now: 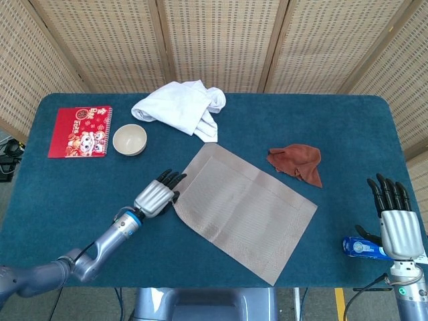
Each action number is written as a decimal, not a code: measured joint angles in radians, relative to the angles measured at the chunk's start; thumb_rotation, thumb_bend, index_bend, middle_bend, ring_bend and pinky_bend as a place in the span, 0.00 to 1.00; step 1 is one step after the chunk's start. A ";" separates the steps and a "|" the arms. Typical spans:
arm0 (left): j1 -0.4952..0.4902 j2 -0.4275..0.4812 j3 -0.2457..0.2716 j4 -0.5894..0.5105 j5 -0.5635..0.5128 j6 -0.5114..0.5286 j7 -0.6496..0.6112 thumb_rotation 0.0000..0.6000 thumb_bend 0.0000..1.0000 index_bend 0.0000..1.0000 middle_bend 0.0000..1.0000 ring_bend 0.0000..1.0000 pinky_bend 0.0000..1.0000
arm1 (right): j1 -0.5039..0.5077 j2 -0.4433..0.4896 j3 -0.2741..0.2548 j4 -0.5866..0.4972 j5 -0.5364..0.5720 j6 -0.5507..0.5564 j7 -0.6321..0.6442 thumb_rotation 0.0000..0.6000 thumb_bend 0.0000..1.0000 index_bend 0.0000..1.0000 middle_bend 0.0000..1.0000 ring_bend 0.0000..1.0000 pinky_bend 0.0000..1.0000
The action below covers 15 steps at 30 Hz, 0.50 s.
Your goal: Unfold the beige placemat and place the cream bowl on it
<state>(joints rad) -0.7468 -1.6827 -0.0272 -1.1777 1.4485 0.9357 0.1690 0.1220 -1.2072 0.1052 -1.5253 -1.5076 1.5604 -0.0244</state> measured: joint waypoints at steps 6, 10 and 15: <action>0.093 0.088 0.025 -0.161 -0.069 0.064 0.095 1.00 0.53 0.70 0.00 0.00 0.00 | -0.004 0.008 -0.003 -0.013 -0.018 0.009 0.009 1.00 0.00 0.00 0.00 0.00 0.00; 0.141 0.150 0.047 -0.296 -0.121 0.094 0.207 1.00 0.53 0.70 0.00 0.00 0.00 | -0.008 0.013 -0.003 -0.024 -0.029 0.018 0.011 1.00 0.00 0.00 0.00 0.00 0.00; 0.185 0.216 0.095 -0.443 -0.152 0.115 0.319 1.00 0.53 0.70 0.00 0.00 0.00 | -0.011 0.017 -0.002 -0.029 -0.033 0.023 0.012 1.00 0.00 0.00 0.00 0.00 0.00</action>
<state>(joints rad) -0.5620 -1.4665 0.0675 -1.6206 1.2965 1.0511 0.4877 0.1112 -1.1906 0.1035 -1.5541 -1.5401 1.5832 -0.0127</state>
